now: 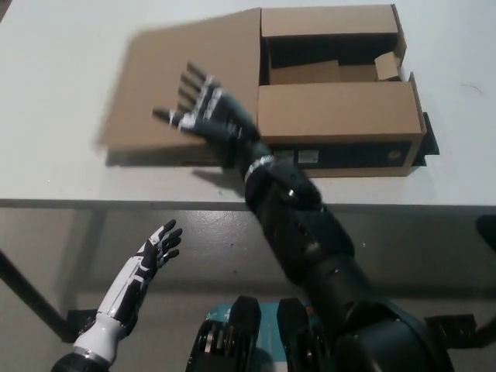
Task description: A small storage box is placed at the center of the table and the robot uses its right hand to slide under its lid and push it upwards to open it
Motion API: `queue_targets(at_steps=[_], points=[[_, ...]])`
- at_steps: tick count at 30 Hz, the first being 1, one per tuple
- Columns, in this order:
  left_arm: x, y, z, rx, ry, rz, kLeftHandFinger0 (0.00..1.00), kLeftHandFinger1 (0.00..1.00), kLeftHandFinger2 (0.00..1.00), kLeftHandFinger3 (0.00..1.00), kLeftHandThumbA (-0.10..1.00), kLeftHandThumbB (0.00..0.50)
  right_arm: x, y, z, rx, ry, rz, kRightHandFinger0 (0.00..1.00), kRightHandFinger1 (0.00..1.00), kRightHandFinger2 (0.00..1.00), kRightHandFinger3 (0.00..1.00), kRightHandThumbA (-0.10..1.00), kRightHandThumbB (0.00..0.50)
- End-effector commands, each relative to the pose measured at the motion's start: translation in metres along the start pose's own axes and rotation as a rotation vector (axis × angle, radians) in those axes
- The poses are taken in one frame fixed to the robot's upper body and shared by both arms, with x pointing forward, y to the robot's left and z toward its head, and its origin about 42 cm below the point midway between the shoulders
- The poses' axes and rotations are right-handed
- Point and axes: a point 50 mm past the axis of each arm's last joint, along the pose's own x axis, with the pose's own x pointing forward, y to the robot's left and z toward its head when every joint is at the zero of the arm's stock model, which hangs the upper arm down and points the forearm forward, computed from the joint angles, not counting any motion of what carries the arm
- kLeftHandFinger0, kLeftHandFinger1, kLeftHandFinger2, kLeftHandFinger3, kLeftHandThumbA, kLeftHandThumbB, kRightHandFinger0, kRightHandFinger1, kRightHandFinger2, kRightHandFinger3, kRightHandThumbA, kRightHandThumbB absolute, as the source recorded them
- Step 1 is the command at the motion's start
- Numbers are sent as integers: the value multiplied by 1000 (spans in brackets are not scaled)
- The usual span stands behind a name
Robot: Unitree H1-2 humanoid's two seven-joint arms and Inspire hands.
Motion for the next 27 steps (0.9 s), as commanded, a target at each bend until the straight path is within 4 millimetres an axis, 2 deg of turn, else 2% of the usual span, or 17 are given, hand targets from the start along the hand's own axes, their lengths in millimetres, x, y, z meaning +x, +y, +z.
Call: queue_targets(at_steps=[1, 4, 6, 9, 11, 12, 14, 17, 19, 21, 23, 26, 27], points=[[6, 6, 9, 24, -53, -13, 1000, 1000, 1000, 1000, 1000, 318, 3, 54, 111, 21, -287, 187, 1000, 1000, 1000, 1000, 1000, 344], [4, 5, 8, 15, -43, -11, 1000, 1000, 1000, 1000, 1000, 308, -28, 94, 189, -9, -489, 336, 1000, 1000, 1000, 1000, 1000, 401], [4, 4, 8, 20, -42, -12, 1000, 1000, 1000, 1000, 1000, 305, -52, 112, 227, -20, -594, 410, 1000, 1000, 1000, 1000, 1000, 394], [2, 4, 5, 23, -40, -13, 1000, 1000, 1000, 1000, 1000, 297, -91, 130, 272, -34, -742, 508, 1000, 1000, 1000, 1000, 1000, 393], [2, 4, 4, 20, -40, -15, 1000, 1000, 1000, 1000, 1000, 290, -115, 133, 292, -65, -822, 535, 1000, 1000, 1000, 1000, 1000, 383], [2, 3, 4, 16, -37, -16, 1000, 1000, 1000, 1000, 1000, 281, -137, 130, 307, -111, -906, 544, 1000, 1000, 1000, 1000, 1000, 383], [2, 3, 5, 12, -36, -17, 1000, 1000, 1000, 1000, 1000, 278, -150, 125, 313, -142, -948, 542, 1000, 1000, 1000, 1000, 1000, 385], [1, 4, 4, 10, -34, -18, 1000, 1000, 1000, 1000, 1000, 287, -194, 94, 316, -303, -1049, 485, 1000, 1000, 1000, 1000, 1000, 344], [1, 5, 4, 11, -31, -13, 1000, 1000, 1000, 1000, 1000, 288, -217, 75, 310, -420, -1068, 449, 1000, 1000, 1000, 1000, 1000, 356], [0, 5, 4, 10, -28, -5, 1000, 1000, 1000, 1000, 1000, 273, -245, 51, 294, -512, -1067, 399, 1000, 1000, 1000, 1000, 1000, 353], [-1, 6, 4, 20, -29, 2, 1000, 1000, 1000, 1000, 1000, 283, -271, 33, 274, -588, -1063, 336, 1000, 1000, 1000, 1000, 1000, 373], [-4, 7, 2, 7, -25, 4, 1000, 1000, 1000, 1000, 1000, 280, -302, 13, 249, -664, -1047, 242, 1000, 1000, 1000, 1000, 1000, 394], [-4, 7, 2, 12, -23, 4, 1000, 1000, 1000, 1000, 1000, 277, -316, 5, 239, -681, -1037, 200, 1000, 1000, 1000, 1000, 1000, 380]])
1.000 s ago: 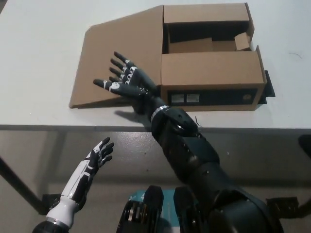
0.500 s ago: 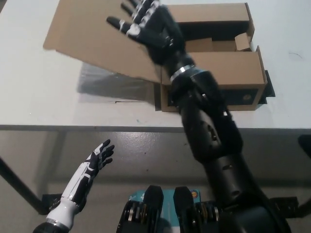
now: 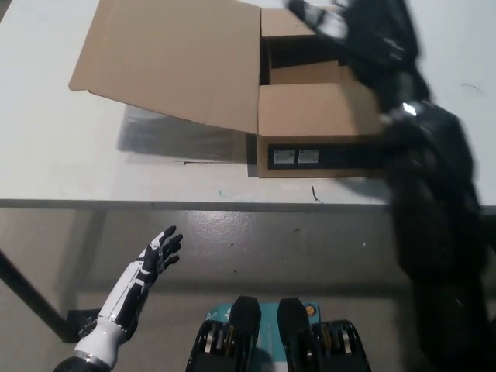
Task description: A small storage box is placed at the center of the table and the robot uses its right hand to slide under its lid and push it upwards to open it
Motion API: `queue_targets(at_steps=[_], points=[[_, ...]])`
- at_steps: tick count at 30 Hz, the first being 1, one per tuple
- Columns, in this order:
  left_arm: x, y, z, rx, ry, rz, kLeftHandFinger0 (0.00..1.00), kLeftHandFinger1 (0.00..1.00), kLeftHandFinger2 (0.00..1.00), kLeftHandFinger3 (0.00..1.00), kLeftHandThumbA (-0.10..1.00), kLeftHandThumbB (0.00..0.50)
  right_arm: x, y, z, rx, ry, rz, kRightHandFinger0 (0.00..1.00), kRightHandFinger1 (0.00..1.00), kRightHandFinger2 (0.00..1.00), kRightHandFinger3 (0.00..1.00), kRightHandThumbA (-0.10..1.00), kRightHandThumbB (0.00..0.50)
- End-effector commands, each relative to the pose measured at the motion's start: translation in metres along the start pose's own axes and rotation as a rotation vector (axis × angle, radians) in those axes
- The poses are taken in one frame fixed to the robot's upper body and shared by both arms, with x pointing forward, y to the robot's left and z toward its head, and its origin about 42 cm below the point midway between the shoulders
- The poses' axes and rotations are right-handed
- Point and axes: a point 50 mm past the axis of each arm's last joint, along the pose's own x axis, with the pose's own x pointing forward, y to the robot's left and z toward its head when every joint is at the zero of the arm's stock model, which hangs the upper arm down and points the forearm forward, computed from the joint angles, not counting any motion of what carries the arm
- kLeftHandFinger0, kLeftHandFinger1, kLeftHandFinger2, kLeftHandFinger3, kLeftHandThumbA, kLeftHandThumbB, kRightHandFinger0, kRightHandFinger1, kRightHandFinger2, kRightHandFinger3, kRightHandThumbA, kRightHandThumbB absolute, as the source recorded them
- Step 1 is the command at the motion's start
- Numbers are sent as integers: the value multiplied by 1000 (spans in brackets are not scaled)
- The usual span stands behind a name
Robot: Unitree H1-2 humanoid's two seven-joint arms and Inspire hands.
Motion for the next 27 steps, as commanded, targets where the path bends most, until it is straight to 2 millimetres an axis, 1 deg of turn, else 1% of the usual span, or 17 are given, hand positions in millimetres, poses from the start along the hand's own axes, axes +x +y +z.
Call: queue_targets(at_steps=[1, 3, 5, 7, 8, 12, 14, 15, 16, 18, 20, 22, 23, 24, 25, 26, 27], points=[[-2, 8, 6, 17, -47, 6, 1000, 1000, 1000, 1000, 1000, 279, -151, 26, 173, -422, -532, 201, 1000, 1000, 1000, 1000, 1000, 376], [-1, 8, 6, 22, -47, 6, 1000, 1000, 1000, 1000, 1000, 275, -171, 15, 166, -422, -485, 156, 1000, 1000, 1000, 1000, 1000, 350], [-1, 7, 5, 21, -42, 8, 1000, 1000, 1000, 1000, 1000, 278, -188, 8, 162, -419, -433, 122, 1000, 1000, 1000, 1000, 1000, 344], [0, 7, 3, 15, -47, 9, 1000, 1000, 1000, 1000, 1000, 277, -203, -1, 149, -411, -360, 63, 1000, 1000, 1000, 1000, 1000, 390], [0, 8, 3, 16, -50, 14, 1000, 1000, 1000, 1000, 1000, 276, -204, -3, 144, -417, -342, 51, 1000, 1000, 1000, 1000, 1000, 393], [-2, 7, 4, 10, -40, 13, 1000, 1000, 1000, 1000, 1000, 294, -226, -21, 106, -427, -205, -48, 1000, 1000, 1000, 1000, 1000, 343], [-1, 7, 4, 18, -42, 13, 1000, 1000, 1000, 1000, 1000, 297, -236, -29, 79, -411, -111, -96, 1000, 1000, 1000, 1000, 1000, 320], [-1, 7, 3, 19, -44, 13, 1000, 1000, 1000, 1000, 1000, 297, -238, -30, 75, -411, -99, -101, 1000, 1000, 1000, 1000, 1000, 315], [-4, 7, 2, 20, -40, 12, 1000, 1000, 1000, 1000, 1000, 304, -244, -34, 59, -389, -51, -114, 1000, 1000, 1000, 1000, 1000, 294], [-3, 8, 3, 17, -43, 12, 1000, 1000, 1000, 1000, 1000, 305, -248, -40, 41, -382, -6, -132, 1000, 1000, 1000, 1000, 1000, 288], [-2, 7, 6, 8, -42, 11, 1000, 1000, 1000, 1000, 1000, 305, -254, -48, 16, -379, 67, -151, 1000, 1000, 1000, 1000, 1000, 258], [0, 6, 8, 8, -45, 9, 1000, 1000, 1000, 1000, 1000, 304, -257, -52, -3, -343, 116, -157, 1000, 1000, 1000, 1000, 1000, 195], [0, 6, 8, 8, -47, 9, 1000, 1000, 1000, 1000, 1000, 302, -257, -52, -6, -336, 122, -155, 1000, 1000, 1000, 1000, 1000, 182], [1, 7, 8, 15, -46, 8, 1000, 1000, 1000, 1000, 1000, 314, -258, -51, -15, -327, 157, -164, 1000, 1000, 1000, 1000, 1000, 185], [1, 7, 8, 12, -50, 6, 1000, 1000, 1000, 1000, 1000, 301, -259, -54, -23, -326, 170, -167, 1000, 1000, 1000, 1000, 1000, 169], [2, 8, 7, 7, -53, 7, 1000, 1000, 1000, 1000, 1000, 301, -260, -55, -28, -339, 188, -175, 1000, 1000, 1000, 1000, 1000, 180], [3, 9, 8, 6, -55, 6, 1000, 1000, 1000, 1000, 1000, 301, -261, -57, -34, -344, 214, -189, 1000, 1000, 1000, 1000, 1000, 212]])
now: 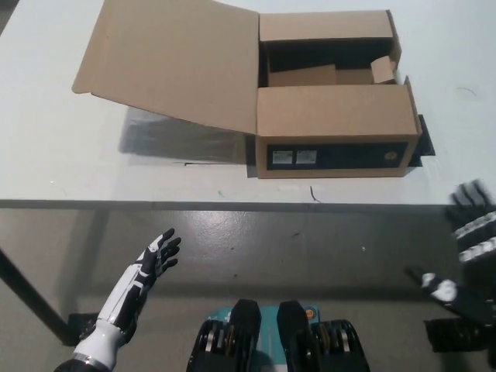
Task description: A small storage box is placed at the center of the table and the robot uses its right hand to slide under its lid and push it upwards to open it
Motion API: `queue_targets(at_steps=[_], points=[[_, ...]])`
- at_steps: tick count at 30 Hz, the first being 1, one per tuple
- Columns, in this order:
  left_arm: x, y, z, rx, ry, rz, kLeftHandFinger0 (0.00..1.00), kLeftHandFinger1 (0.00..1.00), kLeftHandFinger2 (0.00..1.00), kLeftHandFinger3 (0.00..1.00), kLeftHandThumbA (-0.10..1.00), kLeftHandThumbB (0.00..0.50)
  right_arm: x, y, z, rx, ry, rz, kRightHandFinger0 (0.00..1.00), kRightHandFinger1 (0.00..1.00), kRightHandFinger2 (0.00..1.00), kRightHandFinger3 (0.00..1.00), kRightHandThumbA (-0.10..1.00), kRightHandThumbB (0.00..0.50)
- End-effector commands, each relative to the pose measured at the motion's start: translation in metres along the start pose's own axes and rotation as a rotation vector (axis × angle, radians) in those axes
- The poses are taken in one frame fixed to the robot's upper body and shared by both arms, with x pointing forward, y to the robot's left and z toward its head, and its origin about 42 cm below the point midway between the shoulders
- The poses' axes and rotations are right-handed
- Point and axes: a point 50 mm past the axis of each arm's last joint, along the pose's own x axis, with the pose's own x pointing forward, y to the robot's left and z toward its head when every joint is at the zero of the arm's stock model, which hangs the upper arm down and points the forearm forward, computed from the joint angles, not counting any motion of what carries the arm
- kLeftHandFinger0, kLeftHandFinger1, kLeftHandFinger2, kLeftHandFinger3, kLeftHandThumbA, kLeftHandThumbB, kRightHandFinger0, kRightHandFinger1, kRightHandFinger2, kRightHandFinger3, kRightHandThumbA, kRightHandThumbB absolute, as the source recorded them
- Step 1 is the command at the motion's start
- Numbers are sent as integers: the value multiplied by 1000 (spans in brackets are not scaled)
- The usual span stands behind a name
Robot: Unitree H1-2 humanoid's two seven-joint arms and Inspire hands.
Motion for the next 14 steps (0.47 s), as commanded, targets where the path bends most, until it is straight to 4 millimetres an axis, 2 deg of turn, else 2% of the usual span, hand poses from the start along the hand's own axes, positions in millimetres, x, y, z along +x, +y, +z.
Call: queue_targets(at_steps=[1, 3, 6, 7, 8, 11, 14], points=[[6, 9, 14, 10, -71, 0, 1000, 1000, 1000, 1000, 1000, 303, 11, 6, -4, -63, -62, 38, 1000, 1000, 1000, 1000, 1000, 223], [8, 10, 15, 20, -76, 1, 1000, 1000, 1000, 1000, 1000, 306, 12, 4, -13, -81, -34, 25, 1000, 1000, 1000, 1000, 1000, 243], [9, 9, 17, 38, -75, -5, 1000, 1000, 1000, 1000, 1000, 306, 11, 1, -22, -96, -3, 18, 1000, 1000, 1000, 1000, 1000, 240], [10, 9, 15, 37, -79, -6, 1000, 1000, 1000, 1000, 1000, 303, 10, -1, -27, -110, 14, 25, 1000, 1000, 1000, 1000, 1000, 212], [9, 9, 15, 39, -81, -4, 1000, 1000, 1000, 1000, 1000, 302, 9, -2, -28, -121, 28, 22, 1000, 1000, 1000, 1000, 1000, 242], [8, 9, 16, 45, -82, -1, 1000, 1000, 1000, 1000, 1000, 294, 9, -4, -37, -136, 53, 28, 1000, 1000, 1000, 1000, 1000, 219], [9, 10, 16, 45, -85, -2, 1000, 1000, 1000, 1000, 1000, 285, 8, -5, -40, -143, 57, 28, 1000, 1000, 1000, 1000, 1000, 221]])
